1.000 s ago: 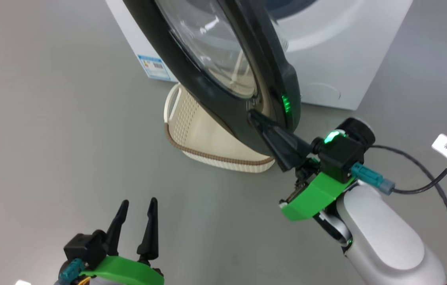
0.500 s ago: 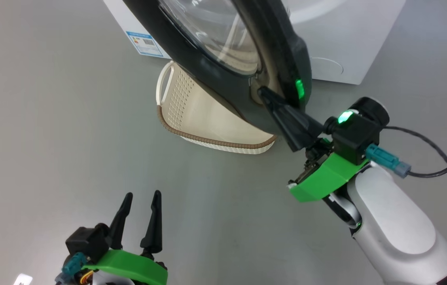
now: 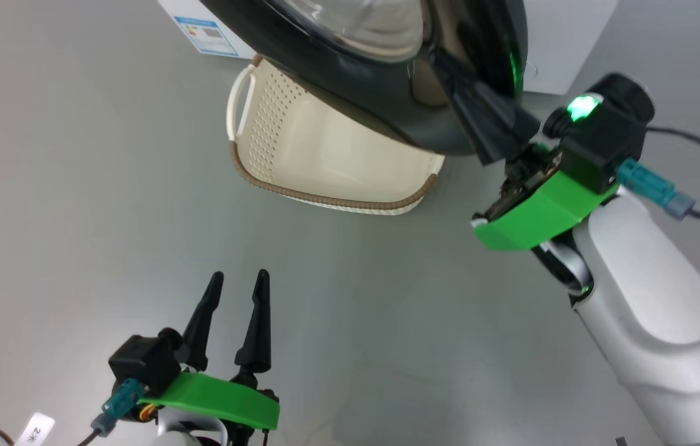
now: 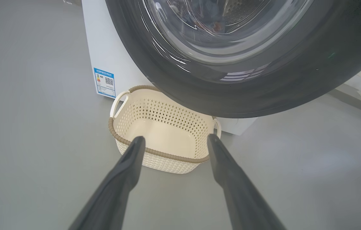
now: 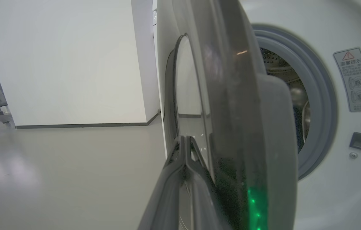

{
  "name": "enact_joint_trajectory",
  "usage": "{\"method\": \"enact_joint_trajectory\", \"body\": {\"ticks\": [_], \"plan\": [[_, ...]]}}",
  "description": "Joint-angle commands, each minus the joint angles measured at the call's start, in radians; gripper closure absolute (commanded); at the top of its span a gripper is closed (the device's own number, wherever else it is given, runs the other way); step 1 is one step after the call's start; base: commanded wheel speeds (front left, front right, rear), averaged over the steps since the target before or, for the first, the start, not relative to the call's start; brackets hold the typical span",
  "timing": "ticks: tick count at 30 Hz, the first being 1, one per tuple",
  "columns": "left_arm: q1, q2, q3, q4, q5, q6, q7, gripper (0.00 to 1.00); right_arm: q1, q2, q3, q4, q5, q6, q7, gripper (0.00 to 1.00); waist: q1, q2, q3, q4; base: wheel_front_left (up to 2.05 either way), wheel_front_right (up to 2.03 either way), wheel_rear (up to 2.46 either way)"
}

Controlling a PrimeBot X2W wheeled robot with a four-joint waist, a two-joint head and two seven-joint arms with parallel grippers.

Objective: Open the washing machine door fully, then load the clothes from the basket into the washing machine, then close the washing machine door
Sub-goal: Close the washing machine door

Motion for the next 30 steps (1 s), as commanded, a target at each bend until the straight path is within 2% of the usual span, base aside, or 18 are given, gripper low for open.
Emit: {"method": "enact_joint_trajectory", "body": {"ticks": [1,11,30], "plan": [[-0.018,0.014,0.026,-0.031,-0.001,0.007,-0.007,0.0,-0.024,0.014,-0.001,-0.028,0.011,0.001,-0.005,1.0,0.0,0.0,0.024,-0.022,0.0,0.0,0.0],[-0.044,0.014,-0.012,-0.061,0.0,0.019,-0.007,0.0,-0.146,-0.024,-0.022,0.012,0.016,0.001,-0.005,1.0,0.0,0.0,0.093,-0.048,0.0,0.0,0.0],[-0.069,0.014,-0.073,-0.118,-0.036,0.044,-0.007,0.0,-0.383,-0.109,-0.049,0.095,-0.003,0.001,-0.005,1.0,0.0,0.0,0.212,0.011,0.0,0.0,0.0]]}}
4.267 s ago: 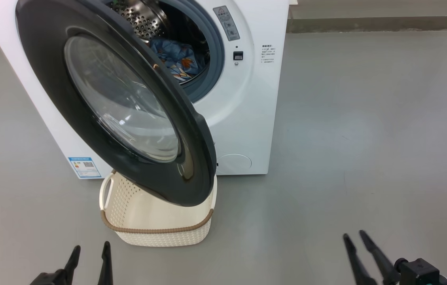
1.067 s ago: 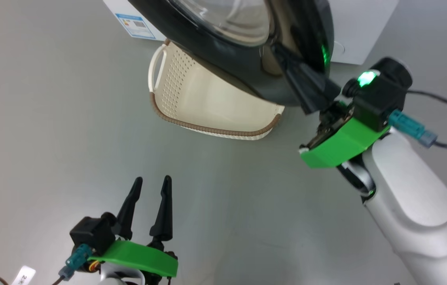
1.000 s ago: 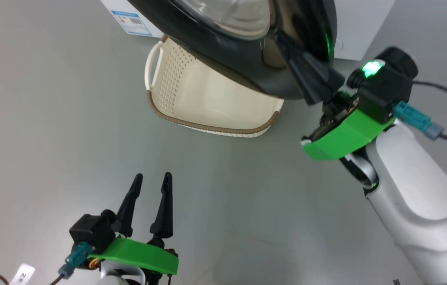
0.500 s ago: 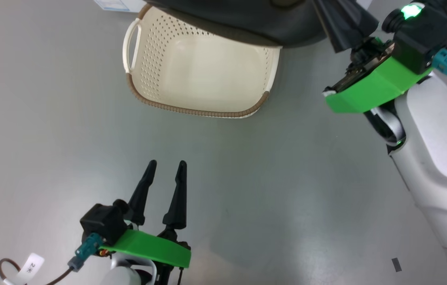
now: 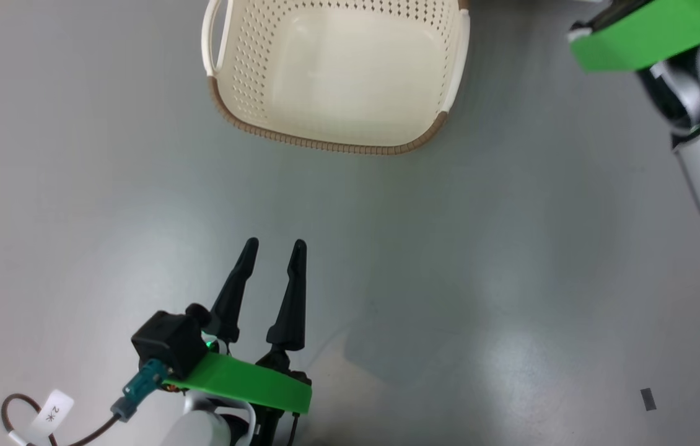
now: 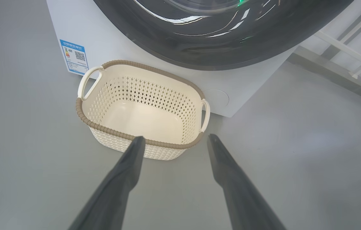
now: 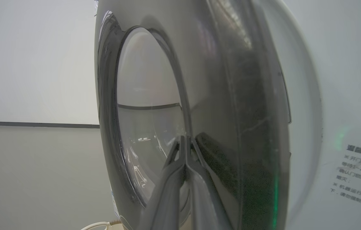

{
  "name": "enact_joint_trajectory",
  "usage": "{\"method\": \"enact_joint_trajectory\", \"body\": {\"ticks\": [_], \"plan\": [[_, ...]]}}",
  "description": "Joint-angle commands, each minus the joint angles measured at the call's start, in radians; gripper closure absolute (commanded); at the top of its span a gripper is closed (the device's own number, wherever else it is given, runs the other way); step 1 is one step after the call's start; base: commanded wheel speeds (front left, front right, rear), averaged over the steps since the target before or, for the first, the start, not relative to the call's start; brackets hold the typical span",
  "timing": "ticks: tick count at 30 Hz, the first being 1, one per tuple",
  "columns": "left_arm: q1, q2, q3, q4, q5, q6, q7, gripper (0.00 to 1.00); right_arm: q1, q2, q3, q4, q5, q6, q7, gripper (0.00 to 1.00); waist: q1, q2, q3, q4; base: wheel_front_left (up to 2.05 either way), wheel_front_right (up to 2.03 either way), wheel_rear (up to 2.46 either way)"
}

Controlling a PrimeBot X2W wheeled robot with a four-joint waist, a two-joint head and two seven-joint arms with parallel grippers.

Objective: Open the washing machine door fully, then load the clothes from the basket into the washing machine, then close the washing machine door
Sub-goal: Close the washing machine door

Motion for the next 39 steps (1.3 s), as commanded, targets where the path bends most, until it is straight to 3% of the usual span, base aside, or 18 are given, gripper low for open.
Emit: {"method": "enact_joint_trajectory", "body": {"ticks": [1,17,23,31,36,39], "plan": [[0.001,0.015,0.025,-0.028,-0.01,0.004,-0.006,0.0,-0.012,0.006,-0.006,-0.015,-0.005,0.001,-0.004,1.0,0.0,0.0,0.017,0.01,0.0,0.0,0.0],[0.04,0.015,-0.074,-0.072,-0.06,0.014,-0.006,0.0,-0.202,-0.091,-0.037,0.162,-0.06,0.001,-0.004,1.0,0.0,0.0,0.006,0.075,0.0,0.0,0.0],[0.048,0.015,-0.068,-0.063,-0.065,0.019,-0.006,0.0,-0.215,-0.105,-0.079,0.203,-0.074,0.001,-0.004,1.0,0.0,0.0,-0.019,0.08,0.0,0.0,0.0],[0.038,0.015,-0.026,-0.021,-0.054,0.01,-0.006,0.0,-0.073,-0.067,-0.111,0.133,-0.053,0.001,-0.004,1.0,0.0,0.0,-0.094,0.041,0.0,0.0,0.0],[0.044,0.015,0.02,0.018,-0.055,0.0,-0.006,0.0,0.097,-0.02,-0.126,0.063,-0.025,0.001,-0.004,1.0,0.0,0.0,-0.184,-0.001,0.0,0.0,0.0],[0.057,0.015,0.055,0.044,-0.064,-0.01,-0.006,0.0,0.2,0.012,-0.14,0.02,-0.016,0.001,-0.004,0.88,0.0,0.0,-0.247,-0.029,0.0,0.0,0.0]]}}
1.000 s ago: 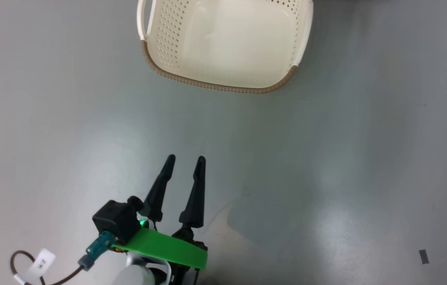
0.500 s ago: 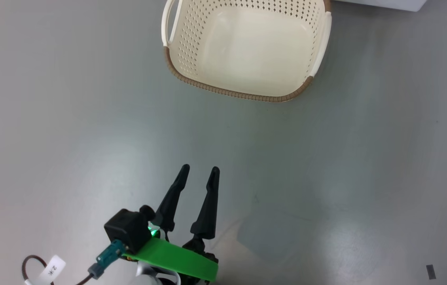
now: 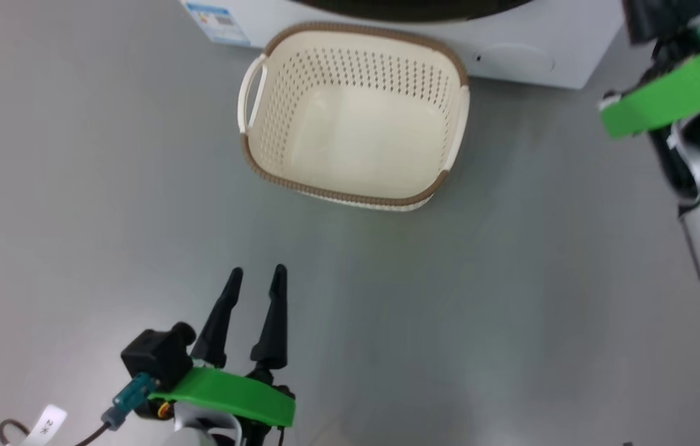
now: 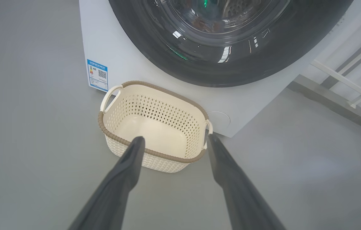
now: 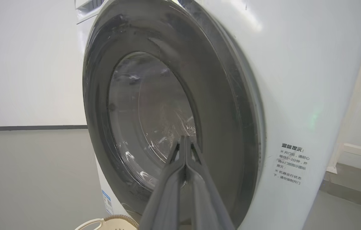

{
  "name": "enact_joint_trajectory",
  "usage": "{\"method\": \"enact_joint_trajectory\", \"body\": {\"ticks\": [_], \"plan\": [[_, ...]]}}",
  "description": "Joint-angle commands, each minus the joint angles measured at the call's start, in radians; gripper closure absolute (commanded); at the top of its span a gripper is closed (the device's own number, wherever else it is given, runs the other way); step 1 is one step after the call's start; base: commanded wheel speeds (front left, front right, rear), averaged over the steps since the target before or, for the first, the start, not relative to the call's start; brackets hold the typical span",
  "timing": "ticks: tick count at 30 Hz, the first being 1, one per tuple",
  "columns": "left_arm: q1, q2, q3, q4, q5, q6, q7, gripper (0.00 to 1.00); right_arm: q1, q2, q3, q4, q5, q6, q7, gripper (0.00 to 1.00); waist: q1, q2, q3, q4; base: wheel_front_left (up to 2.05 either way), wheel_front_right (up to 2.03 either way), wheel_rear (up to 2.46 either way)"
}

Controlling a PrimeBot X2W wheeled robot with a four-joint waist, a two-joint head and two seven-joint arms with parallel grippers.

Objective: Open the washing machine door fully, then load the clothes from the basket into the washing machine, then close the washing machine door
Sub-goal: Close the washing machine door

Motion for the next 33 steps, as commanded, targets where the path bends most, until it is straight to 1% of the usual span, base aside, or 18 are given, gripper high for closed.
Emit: {"method": "enact_joint_trajectory", "body": {"ticks": [1,2,3,4,5,8,11,14,20,26,29,32,33], "plan": [[0.027,0.017,0.046,-0.004,-0.001,-0.005,-0.007,0.0,0.054,0.029,-0.002,-0.042,0.01,-0.006,-0.001,0.84,0.0,0.0,-0.104,-0.063,0.0,0.0,0.0],[0.033,0.017,0.059,0.006,-0.007,-0.007,-0.007,0.0,0.088,0.038,-0.004,-0.056,0.011,-0.006,-0.001,0.78,0.0,0.0,-0.126,-0.073,0.0,0.0,0.0],[0.04,0.017,0.072,0.015,-0.017,-0.01,-0.007,0.0,0.121,0.048,-0.004,-0.068,0.012,-0.006,-0.001,0.69,0.0,0.0,-0.149,-0.084,0.0,0.0,0.0],[0.046,0.017,0.085,0.025,-0.017,-0.014,-0.007,0.0,0.153,0.056,-0.006,-0.077,0.013,-0.006,-0.001,0.56,0.0,0.0,-0.173,-0.095,0.0,0.0,0.0],[0.052,0.017,0.097,0.037,-0.011,-0.016,-0.007,0.0,0.183,0.063,-0.006,-0.086,0.01,-0.006,-0.001,0.51,0.0,0.0,-0.196,-0.107,0.0,0.0,0.0],[0.07,0.017,0.131,0.063,-0.002,-0.027,-0.007,0.0,0.265,0.085,-0.016,-0.114,0.004,-0.006,-0.001,0.0,0.0,0.0,-0.258,-0.141,0.0,0.0,0.0],[0.088,0.017,0.153,0.091,0.012,-0.038,-0.007,0.0,0.345,0.1,-0.025,-0.144,0.0,-0.006,-0.001,0.0,0.0,0.0,-0.315,-0.172,0.0,0.0,0.0],[0.094,0.017,0.163,0.108,0.035,-0.045,-0.007,0.0,0.426,0.103,-0.048,-0.174,-0.003,-0.006,-0.001,0.0,0.0,0.0,-0.362,-0.187,0.0,0.0,0.0],[0.117,0.017,0.182,0.13,0.065,-0.045,-0.007,0.0,0.585,0.113,-0.102,-0.235,-0.011,-0.006,-0.001,0.0,0.0,0.0,-0.429,-0.217,0.0,0.0,0.0],[0.149,0.017,0.218,0.147,0.101,-0.047,-0.007,0.0,0.717,0.135,-0.162,-0.293,-0.026,-0.006,-0.001,0.0,0.0,0.0,-0.458,-0.262,0.0,0.0,0.0],[0.159,0.017,0.228,0.146,0.121,-0.054,-0.007,0.0,0.774,0.149,-0.194,-0.315,-0.039,-0.006,-0.001,0.0,0.0,0.0,-0.465,-0.274,0.0,0.0,0.0],[0.173,0.017,0.233,0.142,0.134,-0.067,-0.007,0.0,0.834,0.174,-0.238,-0.332,-0.054,-0.006,-0.001,0.0,0.0,0.0,-0.473,-0.283,0.0,0.0,0.0],[0.182,0.017,0.237,0.14,0.141,-0.072,-0.007,0.0,0.876,0.19,-0.268,-0.342,-0.066,-0.006,-0.001,0.0,0.0,0.0,-0.478,-0.286,0.0,0.0,0.0]]}}
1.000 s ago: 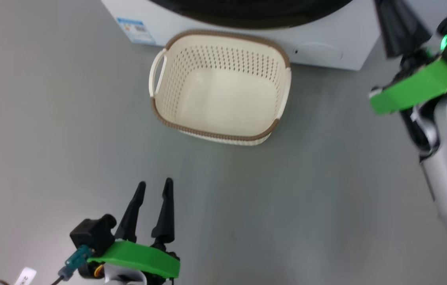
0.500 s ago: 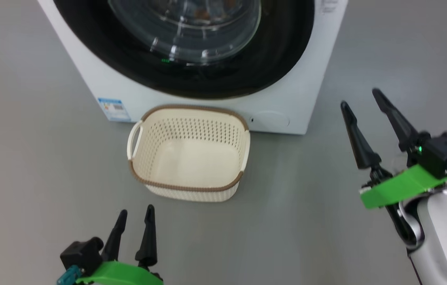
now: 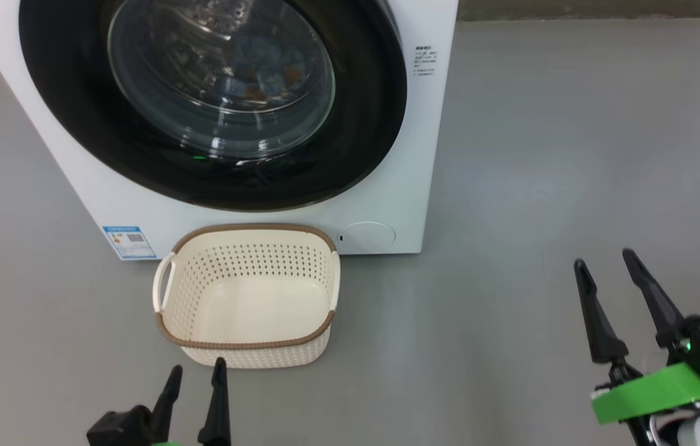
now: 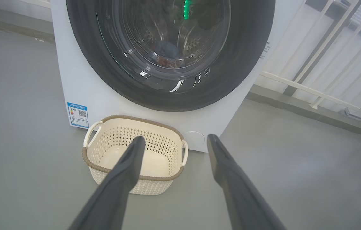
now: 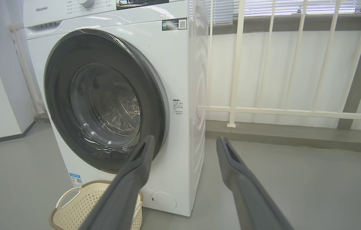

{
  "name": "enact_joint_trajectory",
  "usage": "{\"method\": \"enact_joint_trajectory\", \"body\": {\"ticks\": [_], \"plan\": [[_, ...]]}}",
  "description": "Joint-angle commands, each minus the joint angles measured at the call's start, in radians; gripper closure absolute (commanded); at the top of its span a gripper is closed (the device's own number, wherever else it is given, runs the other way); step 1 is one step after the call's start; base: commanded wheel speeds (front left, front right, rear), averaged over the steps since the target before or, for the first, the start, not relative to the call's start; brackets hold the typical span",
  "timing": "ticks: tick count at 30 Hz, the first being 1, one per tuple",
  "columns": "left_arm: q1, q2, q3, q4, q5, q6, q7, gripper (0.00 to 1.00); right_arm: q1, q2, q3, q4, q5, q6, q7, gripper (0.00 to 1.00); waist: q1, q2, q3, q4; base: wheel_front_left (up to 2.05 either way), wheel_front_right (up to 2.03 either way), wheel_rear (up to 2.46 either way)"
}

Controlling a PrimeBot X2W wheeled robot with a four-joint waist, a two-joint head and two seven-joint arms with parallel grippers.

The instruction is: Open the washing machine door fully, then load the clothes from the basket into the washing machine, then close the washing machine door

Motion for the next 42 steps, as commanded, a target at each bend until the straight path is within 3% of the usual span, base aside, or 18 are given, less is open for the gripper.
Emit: {"method": "enact_joint_trajectory", "body": {"ticks": [1,20,42], "plan": [[-0.004,0.012,0.038,-0.025,0.009,-0.009,-0.007,0.0,0.019,0.004,0.0,-0.033,-0.024,-0.006,-0.002,0.0,0.0,0.0,-0.015,-0.015,0.0,0.0,0.0],[0.086,0.012,0.073,-0.031,0.048,-0.032,-0.007,0.0,0.23,0.101,-0.133,-0.08,-0.138,-0.006,-0.002,0.0,0.0,0.0,-0.065,-0.017,0.0,0.0,0.0],[0.087,0.012,0.084,-0.041,0.084,-0.037,-0.007,0.0,0.233,0.125,-0.127,-0.086,-0.144,-0.006,-0.002,0.0,0.0,0.0,-0.052,0.003,0.0,0.0,0.0]]}}
